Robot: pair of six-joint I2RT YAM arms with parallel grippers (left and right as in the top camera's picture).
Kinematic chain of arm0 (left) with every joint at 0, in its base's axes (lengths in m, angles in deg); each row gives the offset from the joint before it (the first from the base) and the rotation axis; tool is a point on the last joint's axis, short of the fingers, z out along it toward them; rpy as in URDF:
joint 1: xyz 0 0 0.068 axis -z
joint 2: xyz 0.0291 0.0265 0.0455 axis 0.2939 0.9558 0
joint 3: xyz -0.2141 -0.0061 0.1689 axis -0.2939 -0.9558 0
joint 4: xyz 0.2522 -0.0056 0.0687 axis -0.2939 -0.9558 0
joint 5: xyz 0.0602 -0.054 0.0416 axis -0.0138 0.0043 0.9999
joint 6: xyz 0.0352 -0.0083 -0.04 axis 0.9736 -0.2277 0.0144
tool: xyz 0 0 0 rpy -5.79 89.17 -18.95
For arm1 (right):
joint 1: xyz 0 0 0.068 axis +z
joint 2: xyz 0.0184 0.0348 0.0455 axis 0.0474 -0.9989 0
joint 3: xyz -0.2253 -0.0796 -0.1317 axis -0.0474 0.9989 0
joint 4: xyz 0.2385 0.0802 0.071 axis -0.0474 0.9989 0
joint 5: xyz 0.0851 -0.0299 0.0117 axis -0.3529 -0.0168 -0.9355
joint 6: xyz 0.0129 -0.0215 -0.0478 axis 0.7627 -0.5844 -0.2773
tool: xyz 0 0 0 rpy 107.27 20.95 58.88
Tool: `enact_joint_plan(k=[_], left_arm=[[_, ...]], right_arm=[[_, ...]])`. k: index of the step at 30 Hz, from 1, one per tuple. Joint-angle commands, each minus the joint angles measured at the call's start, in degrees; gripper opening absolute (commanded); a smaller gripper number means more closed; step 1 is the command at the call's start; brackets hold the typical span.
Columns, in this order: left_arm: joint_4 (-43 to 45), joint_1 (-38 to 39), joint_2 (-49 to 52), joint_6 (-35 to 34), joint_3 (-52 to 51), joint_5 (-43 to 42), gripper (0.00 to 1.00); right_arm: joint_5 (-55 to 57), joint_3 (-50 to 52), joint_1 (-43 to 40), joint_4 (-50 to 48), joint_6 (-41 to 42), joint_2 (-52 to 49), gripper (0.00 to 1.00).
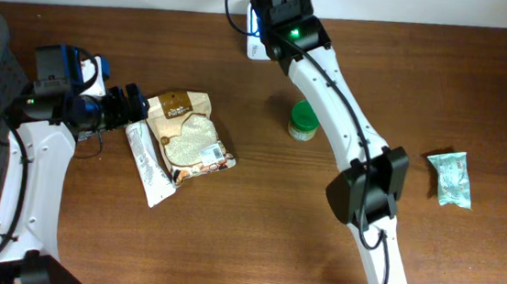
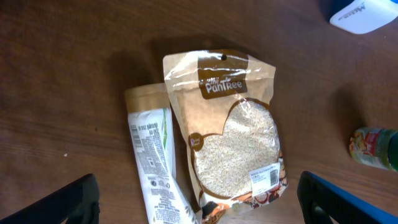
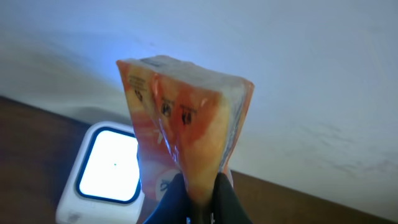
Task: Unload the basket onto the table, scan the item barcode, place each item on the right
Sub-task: 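Hold the orange tissue pack under the scanner with the right gripper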
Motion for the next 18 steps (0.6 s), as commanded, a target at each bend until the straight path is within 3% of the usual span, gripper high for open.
enact_joint_plan(k=[1, 5, 18], left_arm=[[0.07, -0.2, -0.13, 1.14, 0.2, 0.2, 0.99], [0.04, -0.2, -0.13, 1.14, 0.2, 0.2, 0.99], [0.04, -0.2, -0.13, 1.14, 0.2, 0.2, 0.99]], right_arm=[[1.79, -0.22, -0.61, -3.63, -7.87, -4.04, 0.04], [1.66, -0.15, -0.2, -5.7, -20.81, -8.55, 0.04], [1.64, -0.13, -0.13, -5.49, -20.87, -10.54, 0.04]])
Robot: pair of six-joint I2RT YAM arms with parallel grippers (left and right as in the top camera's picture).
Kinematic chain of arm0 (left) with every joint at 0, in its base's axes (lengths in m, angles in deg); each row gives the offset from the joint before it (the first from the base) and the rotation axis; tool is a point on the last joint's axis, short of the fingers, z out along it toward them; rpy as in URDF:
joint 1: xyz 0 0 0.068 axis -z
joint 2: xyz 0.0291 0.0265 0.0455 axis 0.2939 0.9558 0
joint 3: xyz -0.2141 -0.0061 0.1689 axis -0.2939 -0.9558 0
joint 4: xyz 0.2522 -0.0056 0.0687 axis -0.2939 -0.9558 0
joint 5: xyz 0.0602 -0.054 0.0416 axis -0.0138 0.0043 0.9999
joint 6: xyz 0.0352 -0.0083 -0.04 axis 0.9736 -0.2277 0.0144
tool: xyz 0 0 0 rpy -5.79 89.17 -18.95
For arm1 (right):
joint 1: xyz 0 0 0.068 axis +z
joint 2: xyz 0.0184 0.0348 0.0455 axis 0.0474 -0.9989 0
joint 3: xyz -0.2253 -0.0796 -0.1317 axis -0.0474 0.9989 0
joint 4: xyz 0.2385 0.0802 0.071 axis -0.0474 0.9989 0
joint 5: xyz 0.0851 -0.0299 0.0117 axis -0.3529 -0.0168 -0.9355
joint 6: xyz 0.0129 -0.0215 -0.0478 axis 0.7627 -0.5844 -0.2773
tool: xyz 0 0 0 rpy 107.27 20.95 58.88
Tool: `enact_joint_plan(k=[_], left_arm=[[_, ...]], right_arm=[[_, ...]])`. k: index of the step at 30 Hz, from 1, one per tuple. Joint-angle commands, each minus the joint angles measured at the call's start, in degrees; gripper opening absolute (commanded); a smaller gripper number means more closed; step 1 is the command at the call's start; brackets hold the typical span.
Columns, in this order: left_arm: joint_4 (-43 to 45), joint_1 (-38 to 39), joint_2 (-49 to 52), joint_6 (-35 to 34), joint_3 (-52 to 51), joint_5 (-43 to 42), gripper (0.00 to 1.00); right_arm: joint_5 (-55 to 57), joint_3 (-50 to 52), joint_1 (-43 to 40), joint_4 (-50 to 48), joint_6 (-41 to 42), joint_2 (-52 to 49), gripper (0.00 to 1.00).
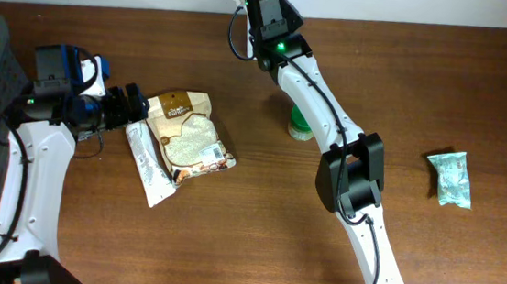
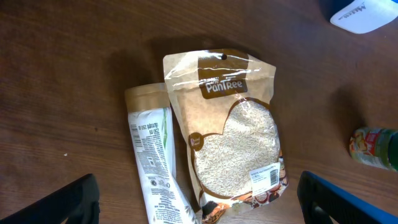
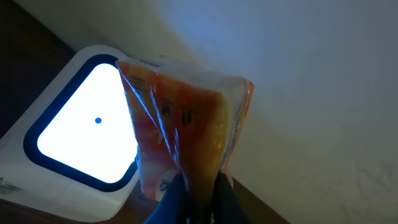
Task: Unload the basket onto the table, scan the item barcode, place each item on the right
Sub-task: 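Hold the orange tissue pack under the scanner with the right gripper, then place the orange tissue pack beside the mint-green packet, right gripper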
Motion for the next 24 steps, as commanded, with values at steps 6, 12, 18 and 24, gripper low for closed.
enact_joint_plan(k=[6, 12, 18, 24], left_arm=[[0.04, -0.2, -0.13, 1.14, 0.2, 0.2, 0.99], [0.04, -0.2, -0.13, 1.14, 0.2, 0.2, 0.99], [0.04, -0.2, -0.13, 1.14, 0.2, 0.2, 0.99], [0.04, -0.2, -0.13, 1.14, 0.2, 0.2, 0.99]], right_arm=[[-5.92, -0.24, 0.0, 3.82, 5.27, 2.58, 0.04], [-21.18, -0.28, -1.77, 12.72, 19.39, 17.55, 0.04], [-39.21, -0.28, -8.44, 34.14, 38.51, 33.51, 0.04], [-42.03, -0.13, -24.83, 61.18, 39.52, 40.09, 0.04]])
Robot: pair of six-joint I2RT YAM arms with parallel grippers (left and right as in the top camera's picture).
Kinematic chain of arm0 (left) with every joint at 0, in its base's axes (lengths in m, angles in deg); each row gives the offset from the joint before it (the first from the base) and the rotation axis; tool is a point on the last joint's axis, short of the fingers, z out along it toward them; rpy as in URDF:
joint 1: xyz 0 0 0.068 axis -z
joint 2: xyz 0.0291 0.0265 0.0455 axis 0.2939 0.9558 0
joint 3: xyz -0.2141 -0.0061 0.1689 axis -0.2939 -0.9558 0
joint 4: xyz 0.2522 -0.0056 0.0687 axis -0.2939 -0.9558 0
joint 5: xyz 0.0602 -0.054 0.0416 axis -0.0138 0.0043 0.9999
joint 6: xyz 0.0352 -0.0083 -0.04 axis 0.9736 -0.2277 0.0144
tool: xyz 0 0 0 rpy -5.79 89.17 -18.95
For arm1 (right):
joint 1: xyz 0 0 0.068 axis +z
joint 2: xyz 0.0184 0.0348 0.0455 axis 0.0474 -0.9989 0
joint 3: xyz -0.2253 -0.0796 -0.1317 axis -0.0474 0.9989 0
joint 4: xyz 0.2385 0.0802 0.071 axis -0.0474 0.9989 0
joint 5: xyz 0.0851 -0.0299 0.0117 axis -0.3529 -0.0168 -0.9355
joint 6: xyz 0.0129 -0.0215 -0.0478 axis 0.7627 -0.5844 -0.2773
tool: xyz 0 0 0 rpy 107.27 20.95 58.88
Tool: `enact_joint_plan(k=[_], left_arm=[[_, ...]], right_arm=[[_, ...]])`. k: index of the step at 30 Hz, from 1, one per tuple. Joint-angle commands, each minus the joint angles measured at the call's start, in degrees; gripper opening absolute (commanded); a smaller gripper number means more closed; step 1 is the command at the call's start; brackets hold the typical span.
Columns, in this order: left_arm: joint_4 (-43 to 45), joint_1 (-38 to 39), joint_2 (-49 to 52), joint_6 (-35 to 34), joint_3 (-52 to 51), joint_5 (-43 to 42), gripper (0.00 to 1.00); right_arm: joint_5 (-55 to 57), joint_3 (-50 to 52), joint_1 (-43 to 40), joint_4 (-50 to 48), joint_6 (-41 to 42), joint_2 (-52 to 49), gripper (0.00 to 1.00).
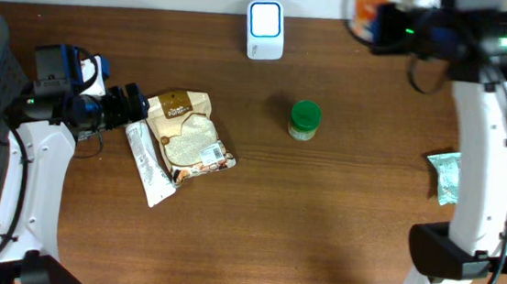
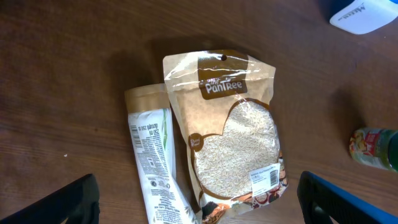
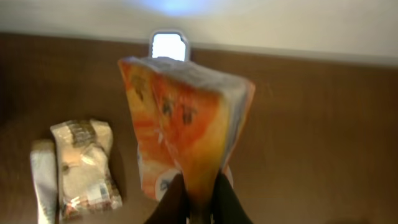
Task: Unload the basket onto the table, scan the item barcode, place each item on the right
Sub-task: 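Place the orange tissue pack beside the mint-green packet, right gripper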
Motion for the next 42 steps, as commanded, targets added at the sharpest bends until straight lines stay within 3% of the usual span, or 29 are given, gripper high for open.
enact_joint_plan(k=[1, 3, 7, 11, 19, 24, 28, 31, 39, 42], left_arm=[[0.07, -0.2, -0.13, 1.14, 0.2, 0.22, 0.99], [0.07, -0.2, -0.13, 1.14, 0.2, 0.22, 0.99], [0.07, -0.2, -0.13, 1.14, 0.2, 0.22, 0.99], [0.07, -0.2, -0.13, 1.14, 0.2, 0.22, 0.99], [0.07, -0.2, -0.13, 1.14, 0.2, 0.22, 0.99], [0.07, -0.2, -0.13, 1.11, 0.2, 0.22, 0.99], [0.07, -0.2, -0.13, 1.14, 0.2, 0.22, 0.99], [0.07, -0.2, -0.13, 1.14, 0.2, 0.22, 0.99], [0.07, -0.17, -0.13, 1.14, 0.2, 0.22, 0.99], [0.07, -0.2, -0.13, 1.14, 0.2, 0.22, 0.99]], right_arm=[[-2.12, 1.01, -8.52, 7.96, 1.84, -0.85, 0.04], [-2.12, 3.1, -13.25, 10.97, 1.81, -2.21, 0.04], [-2.14, 14.14, -18.32, 8.07, 1.81, -2.86, 0.04], [-1.22, 26.82, -19.32, 0.42, 1.81, -2.86, 0.04], [1.44, 50.42, -21.24, -24.02, 4.17, -2.86, 0.04], [1.97, 58.95, -25.18, -29.7, 6.8, -2.86, 0.07], [1.29, 58.97, -25.35, -29.66, 6.75, -2.86, 0.38], [-0.52, 57.57, -25.38, -28.24, 6.78, -2.78, 0.48], [-10.97, 32.81, -24.24, -2.14, -1.55, -0.33, 0.48], [-12.39, 29.38, -19.45, 1.73, -1.73, 2.67, 0.48]])
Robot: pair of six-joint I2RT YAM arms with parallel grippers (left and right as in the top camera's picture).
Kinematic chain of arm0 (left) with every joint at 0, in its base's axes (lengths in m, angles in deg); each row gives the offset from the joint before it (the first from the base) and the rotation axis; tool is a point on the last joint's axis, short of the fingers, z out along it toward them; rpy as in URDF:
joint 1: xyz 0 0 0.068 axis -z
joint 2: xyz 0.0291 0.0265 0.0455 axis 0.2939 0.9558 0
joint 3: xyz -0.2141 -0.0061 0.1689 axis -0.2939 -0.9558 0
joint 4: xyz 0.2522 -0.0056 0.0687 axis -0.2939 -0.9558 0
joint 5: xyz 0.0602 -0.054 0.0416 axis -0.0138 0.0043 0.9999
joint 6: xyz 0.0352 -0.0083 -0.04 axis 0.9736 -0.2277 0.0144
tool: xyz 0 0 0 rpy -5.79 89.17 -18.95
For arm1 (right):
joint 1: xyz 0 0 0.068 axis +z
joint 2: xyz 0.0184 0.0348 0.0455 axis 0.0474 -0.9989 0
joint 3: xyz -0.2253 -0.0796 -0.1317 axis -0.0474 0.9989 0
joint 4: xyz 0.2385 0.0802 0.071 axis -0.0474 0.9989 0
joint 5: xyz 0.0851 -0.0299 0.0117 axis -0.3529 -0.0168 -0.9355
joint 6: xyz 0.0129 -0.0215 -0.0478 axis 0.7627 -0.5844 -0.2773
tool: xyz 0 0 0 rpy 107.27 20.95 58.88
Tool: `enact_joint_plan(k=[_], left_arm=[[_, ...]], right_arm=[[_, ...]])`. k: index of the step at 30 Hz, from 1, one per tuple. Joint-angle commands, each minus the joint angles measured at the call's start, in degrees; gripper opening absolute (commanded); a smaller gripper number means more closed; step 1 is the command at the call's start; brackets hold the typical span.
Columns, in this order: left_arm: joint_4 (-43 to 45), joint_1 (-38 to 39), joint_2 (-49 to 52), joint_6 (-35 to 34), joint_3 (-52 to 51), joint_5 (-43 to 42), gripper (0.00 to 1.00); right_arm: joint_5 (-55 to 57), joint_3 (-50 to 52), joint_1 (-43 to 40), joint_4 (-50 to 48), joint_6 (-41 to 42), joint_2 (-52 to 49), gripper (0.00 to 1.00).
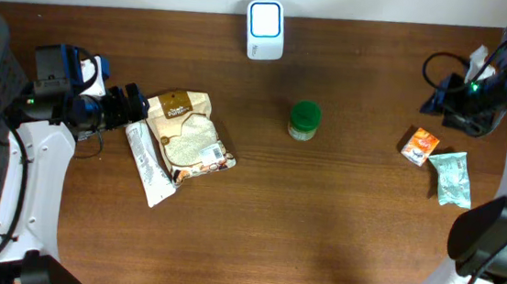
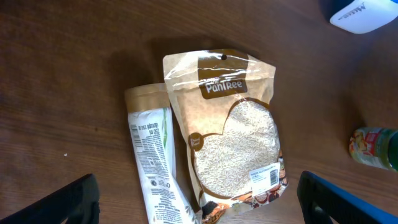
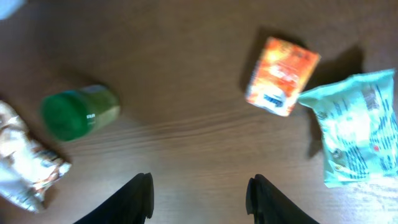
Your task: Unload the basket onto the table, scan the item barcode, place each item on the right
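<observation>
The orange packet (image 1: 420, 145) lies flat on the table at the right, touching the teal packet (image 1: 450, 178); the right wrist view shows the orange packet (image 3: 282, 76) too. My right gripper (image 3: 200, 190) is open and empty, raised above the table just behind the packet. The white scanner (image 1: 266, 18) stands at the back centre with its window lit. My left gripper (image 2: 199, 208) is open wide above a brown rice pouch (image 2: 233, 134) and a white sachet (image 2: 155, 162).
A green-lidded jar (image 1: 304, 121) stands mid-table between the scanner and the right-hand packets. A grey basket sits at the far left edge. The pale wall runs along the table's back edge.
My right gripper held the orange packet up at the back right; now the packet lies on the table beside the teal packet and the gripper is open. The left arm has not moved.
My right gripper held the orange packet next to the scanner, then close in front of its lit window. After that it held the packet over the table's back right. Now the packet rests by the teal packet, let go. The left gripper stayed open over the pouches.
</observation>
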Motion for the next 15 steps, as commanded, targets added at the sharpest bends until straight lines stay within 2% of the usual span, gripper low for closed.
enact_joint_plan(k=[1, 4, 5, 6, 9, 12, 15], left_arm=[[0.07, -0.2, -0.13, 1.14, 0.22, 0.2, 0.99], [0.04, -0.2, -0.13, 1.11, 0.22, 0.2, 0.99], [0.04, -0.2, -0.13, 1.14, 0.22, 0.2, 0.99], [0.04, -0.2, -0.13, 1.14, 0.22, 0.2, 0.99], [0.04, -0.2, -0.13, 1.14, 0.22, 0.2, 0.99], [0.04, -0.2, -0.13, 1.14, 0.22, 0.2, 0.99], [0.04, -0.2, -0.13, 1.14, 0.22, 0.2, 0.99]], right_arm=[[-3.26, -2.51, 5.88, 2.29, -1.9, 3.74, 0.49], [-3.04, -2.19, 12.85, 2.34, -1.88, 3.04, 0.75], [-3.02, -2.14, 15.1, 1.46, -1.88, 2.54, 0.8], [-3.04, -2.05, 17.29, 0.07, -1.86, 1.95, 0.82], [-3.02, -1.14, 22.8, -5.25, -1.86, 0.55, 1.0], [-2.29, 0.26, 27.61, -12.04, -1.88, -1.75, 0.98], [4.83, 0.28, 31.32, -15.54, -1.86, -5.49, 1.0]])
